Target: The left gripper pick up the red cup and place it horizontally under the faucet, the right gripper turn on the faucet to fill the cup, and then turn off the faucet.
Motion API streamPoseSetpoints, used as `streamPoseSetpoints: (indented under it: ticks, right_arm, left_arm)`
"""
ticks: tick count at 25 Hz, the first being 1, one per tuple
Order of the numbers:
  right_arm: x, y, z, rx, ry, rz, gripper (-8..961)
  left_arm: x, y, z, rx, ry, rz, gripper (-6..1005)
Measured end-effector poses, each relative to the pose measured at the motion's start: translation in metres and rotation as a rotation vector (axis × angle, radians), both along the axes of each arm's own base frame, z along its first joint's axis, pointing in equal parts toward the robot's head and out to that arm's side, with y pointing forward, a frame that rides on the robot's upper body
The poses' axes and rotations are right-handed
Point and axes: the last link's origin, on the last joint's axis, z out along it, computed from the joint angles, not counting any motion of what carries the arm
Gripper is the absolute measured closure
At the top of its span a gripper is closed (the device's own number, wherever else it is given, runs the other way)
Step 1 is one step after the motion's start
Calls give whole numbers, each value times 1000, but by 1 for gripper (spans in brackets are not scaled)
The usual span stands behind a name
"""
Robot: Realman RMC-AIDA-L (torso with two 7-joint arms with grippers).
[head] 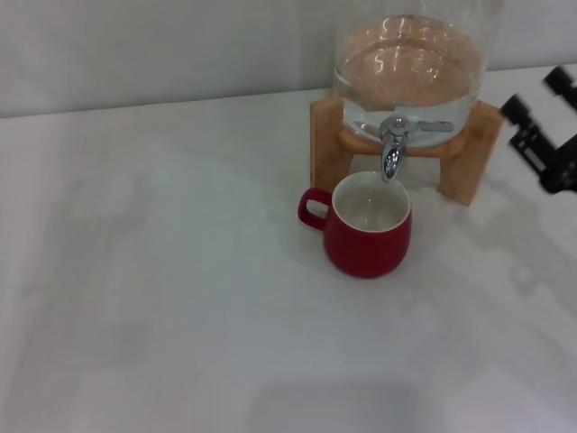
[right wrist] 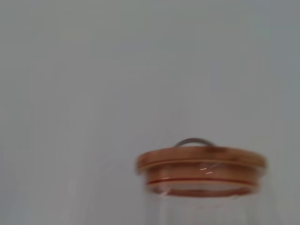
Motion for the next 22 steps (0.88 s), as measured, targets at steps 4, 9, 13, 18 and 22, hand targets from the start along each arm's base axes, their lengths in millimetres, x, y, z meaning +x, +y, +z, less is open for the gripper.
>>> streamPoseSetpoints:
  ticks: [4,9,13,18,22]
  right_arm:
    - [-7,1,-12,-71,-17,41,337]
    - [-16,9,-26,-141,-52,67,337]
    - [-19,18,-33,-168,-76,56,337]
    - [-22,28,-36,-180,-96,41,337]
    - [-22,33,-35,-177,-104,37,337]
  left_arm:
    - [2,3,-1,-5,2,-5,129]
    - [4,4,-3,-13,7,-12,135]
    - [5,4,-4,-15,11,-21,140]
    - [7,4,-4,-19,17,-30,145]
    - [8,4,-5,-22,21,-34,150]
